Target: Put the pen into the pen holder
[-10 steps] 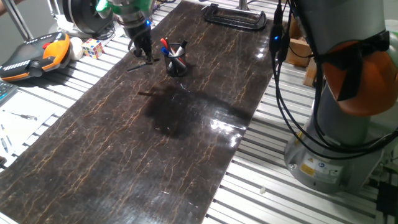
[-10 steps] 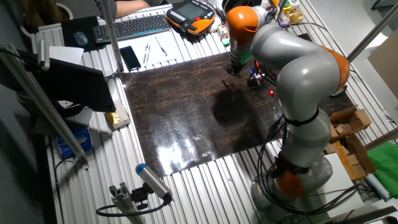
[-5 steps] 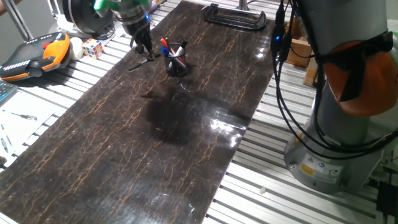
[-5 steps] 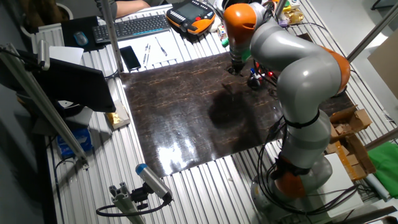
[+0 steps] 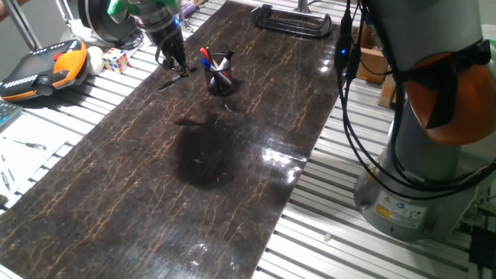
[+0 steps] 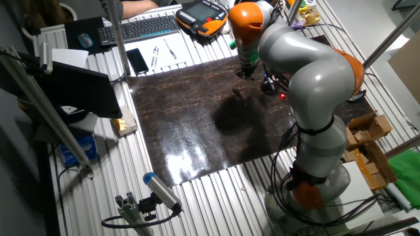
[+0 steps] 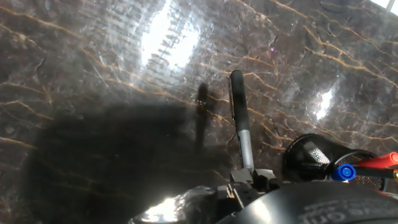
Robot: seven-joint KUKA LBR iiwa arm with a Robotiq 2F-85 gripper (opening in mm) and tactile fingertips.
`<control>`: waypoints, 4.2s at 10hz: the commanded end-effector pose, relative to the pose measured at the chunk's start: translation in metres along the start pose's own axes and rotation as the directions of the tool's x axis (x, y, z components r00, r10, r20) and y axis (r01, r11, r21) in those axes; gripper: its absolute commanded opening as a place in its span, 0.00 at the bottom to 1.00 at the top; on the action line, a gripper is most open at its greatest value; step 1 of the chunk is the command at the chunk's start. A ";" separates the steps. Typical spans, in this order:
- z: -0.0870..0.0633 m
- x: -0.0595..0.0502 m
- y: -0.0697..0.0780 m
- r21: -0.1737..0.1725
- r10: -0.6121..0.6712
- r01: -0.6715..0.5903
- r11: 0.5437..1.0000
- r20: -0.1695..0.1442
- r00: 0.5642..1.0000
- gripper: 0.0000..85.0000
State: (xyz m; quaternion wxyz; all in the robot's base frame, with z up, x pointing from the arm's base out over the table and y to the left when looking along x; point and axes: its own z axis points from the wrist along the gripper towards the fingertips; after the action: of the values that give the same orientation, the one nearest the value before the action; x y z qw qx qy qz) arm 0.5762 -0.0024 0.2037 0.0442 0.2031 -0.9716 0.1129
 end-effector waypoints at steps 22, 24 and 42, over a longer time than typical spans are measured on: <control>-0.030 0.059 -0.125 0.146 0.006 0.023 0.989 -0.198 0.980 0.01; -0.021 0.070 -0.136 0.144 0.007 0.023 0.989 -0.201 0.980 0.01; 0.037 0.092 -0.152 0.082 0.004 0.016 0.996 -0.244 0.970 0.01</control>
State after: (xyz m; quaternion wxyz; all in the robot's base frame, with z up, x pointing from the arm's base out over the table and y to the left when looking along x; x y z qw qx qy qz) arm 0.5524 -0.1819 0.2095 0.1547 0.1924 -0.9527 0.1771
